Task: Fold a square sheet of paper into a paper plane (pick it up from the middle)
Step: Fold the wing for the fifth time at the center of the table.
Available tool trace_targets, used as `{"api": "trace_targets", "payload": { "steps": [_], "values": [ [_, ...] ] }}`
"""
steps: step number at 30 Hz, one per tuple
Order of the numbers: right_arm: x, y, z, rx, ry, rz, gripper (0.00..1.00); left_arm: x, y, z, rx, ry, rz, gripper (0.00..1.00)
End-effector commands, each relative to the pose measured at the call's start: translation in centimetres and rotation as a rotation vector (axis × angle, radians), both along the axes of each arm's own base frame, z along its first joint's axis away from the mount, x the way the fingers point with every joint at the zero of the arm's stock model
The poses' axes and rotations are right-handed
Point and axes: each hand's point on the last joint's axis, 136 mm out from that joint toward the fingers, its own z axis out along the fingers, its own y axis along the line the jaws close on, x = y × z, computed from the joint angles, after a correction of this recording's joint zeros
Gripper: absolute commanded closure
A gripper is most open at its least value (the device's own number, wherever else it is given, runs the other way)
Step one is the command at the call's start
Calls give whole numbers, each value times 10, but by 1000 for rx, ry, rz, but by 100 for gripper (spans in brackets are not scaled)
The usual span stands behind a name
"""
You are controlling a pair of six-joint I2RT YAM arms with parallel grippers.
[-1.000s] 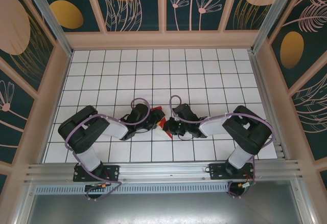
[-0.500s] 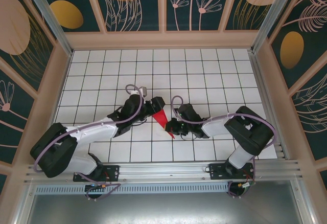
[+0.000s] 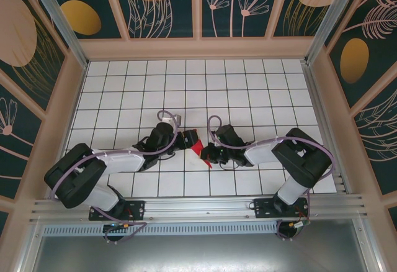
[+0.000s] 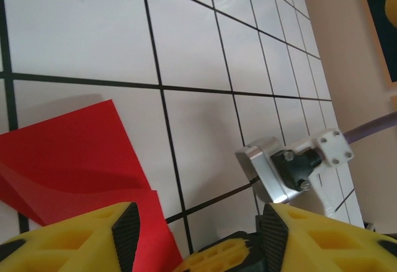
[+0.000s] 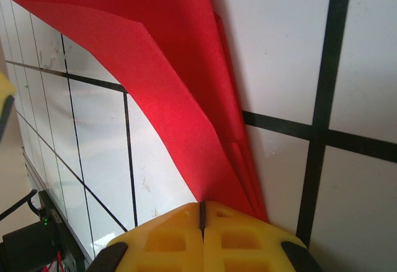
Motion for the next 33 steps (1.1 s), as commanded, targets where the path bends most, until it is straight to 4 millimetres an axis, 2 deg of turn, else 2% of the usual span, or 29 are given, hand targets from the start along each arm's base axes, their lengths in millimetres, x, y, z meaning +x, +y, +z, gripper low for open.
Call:
{"api": "trace_targets", "payload": {
  "steps": [1,7,12,18,22,33],
  "values": [
    [-28,-47,-57,-241,137,-31,94,2,1,7,-29,-56,-17,42],
    [-28,-47,-58,-241,141,-32,94,-5,-9,-1,-57,-36,-86,40],
    [-29,-48,-59,-245,143,-33,94,2,-11,-10,-37,-27,-74,40],
    [-30,-48,-59,-241,149,-30,94,15,-4,-26,2,-9,-31,39],
    [-33,-49,-61,-245,158,-24,94,25,8,-35,14,12,29,39],
    [-35,-48,-62,-244,168,-11,94,38,24,-57,78,70,95,40]
  ]
}}
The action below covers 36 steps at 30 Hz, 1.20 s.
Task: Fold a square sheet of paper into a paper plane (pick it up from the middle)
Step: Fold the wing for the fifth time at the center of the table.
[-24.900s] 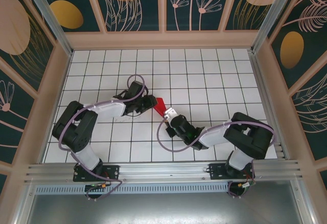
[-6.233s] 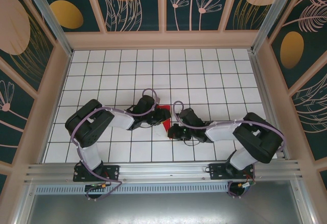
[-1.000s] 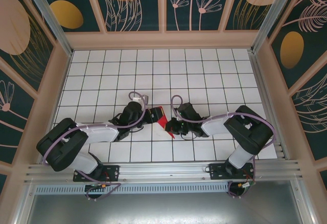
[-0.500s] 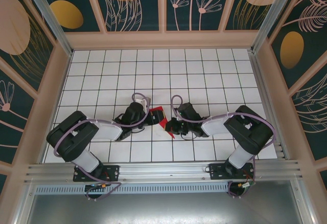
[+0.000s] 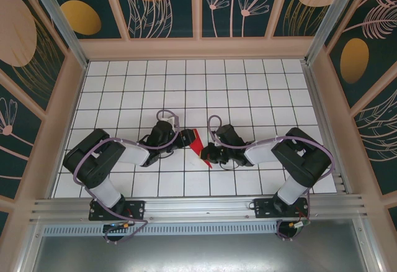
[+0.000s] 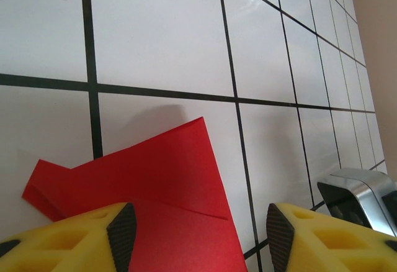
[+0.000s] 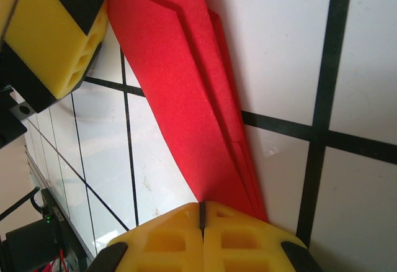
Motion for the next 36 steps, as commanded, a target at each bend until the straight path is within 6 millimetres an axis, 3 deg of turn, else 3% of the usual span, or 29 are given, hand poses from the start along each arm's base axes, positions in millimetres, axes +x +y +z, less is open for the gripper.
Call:
{"api": "trace_targets", "payload": {
  "steps": [1,10,13,16,21,26,32,36],
  "values": [
    [-34,-48,-61,-250,156,-17,94,12,11,-11,47,18,57,40],
    [-34,-48,-60,-249,158,-15,94,16,43,-25,152,64,174,42],
    [-33,-47,-60,-252,156,-17,94,17,54,-18,183,52,212,41],
    [-30,-45,-58,-243,151,-17,94,19,53,4,155,9,206,39],
    [-27,-42,-56,-239,143,-16,94,13,35,49,10,-70,126,39],
    [-24,-40,-54,-232,138,-19,94,-7,7,77,-179,-91,0,46],
    [-24,-41,-54,-237,135,-23,94,-25,-46,62,-167,-30,-161,51],
    [-24,-41,-53,-232,134,-30,94,-28,-52,38,-178,36,-150,51]
  ]
}}
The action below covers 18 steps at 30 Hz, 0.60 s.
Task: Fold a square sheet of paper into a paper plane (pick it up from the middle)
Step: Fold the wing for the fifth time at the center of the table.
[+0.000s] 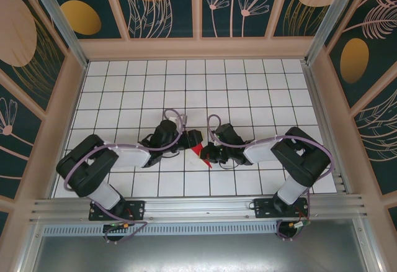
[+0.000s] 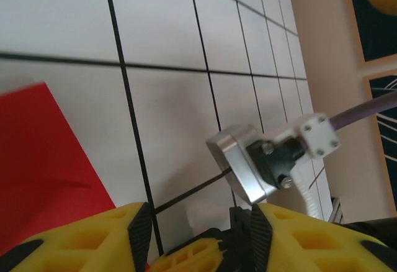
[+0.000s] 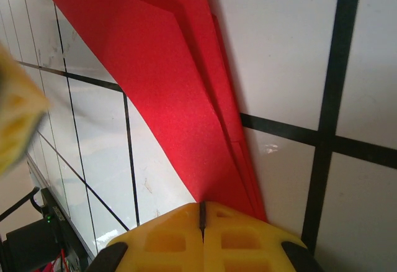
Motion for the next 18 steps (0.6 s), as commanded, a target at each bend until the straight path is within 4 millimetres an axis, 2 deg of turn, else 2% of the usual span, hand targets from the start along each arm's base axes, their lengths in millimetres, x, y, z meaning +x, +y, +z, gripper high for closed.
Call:
{"api": "trace_targets", "payload": {
  "steps": [1,4,7,8,14,18],
  "values": [
    [-25,-43,-54,-227,122,-34,94,0,-9,-3,-54,24,-9,51],
    [-26,-44,-56,-228,123,-33,94,-1,-5,-22,-9,45,4,50],
    [-28,-45,-57,-231,130,-28,94,7,10,-38,64,50,86,50],
    [-29,-46,-58,-231,131,-27,94,8,17,-53,104,72,112,50],
    [-33,-51,-58,-256,132,-14,97,19,42,-80,194,136,204,50],
    [-35,-54,-59,-277,133,-8,98,23,60,-89,232,181,261,50]
  ]
}}
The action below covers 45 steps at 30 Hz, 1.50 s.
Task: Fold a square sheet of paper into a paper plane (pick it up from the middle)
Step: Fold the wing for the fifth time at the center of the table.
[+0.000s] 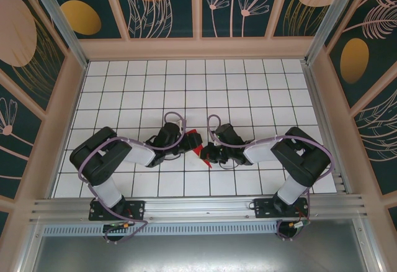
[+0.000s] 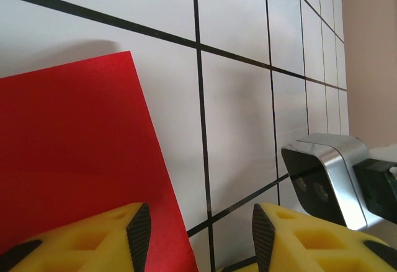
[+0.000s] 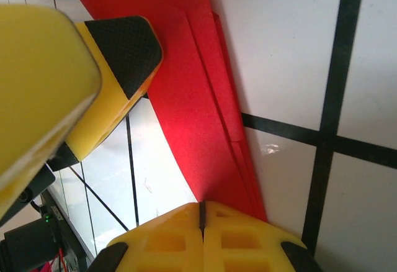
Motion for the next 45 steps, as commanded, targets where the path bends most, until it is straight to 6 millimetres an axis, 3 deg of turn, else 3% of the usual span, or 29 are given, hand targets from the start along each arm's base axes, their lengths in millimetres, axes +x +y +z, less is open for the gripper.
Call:
{"api": "trace_targets", "payload": {
  "steps": [1,27,34,40,45],
  "values": [
    [-34,-54,-58,-275,136,-14,98,16,55,-49,205,81,177,49],
    [-34,-51,-57,-245,138,-16,98,45,90,-19,269,-27,223,46],
    [-29,-44,-53,-219,130,-23,98,48,85,26,208,-102,205,42],
    [-22,-35,-46,-172,120,-45,97,30,56,67,-5,-145,93,47],
    [-13,-28,-38,-132,103,-79,97,10,17,62,-35,-126,-52,53]
  ]
}}
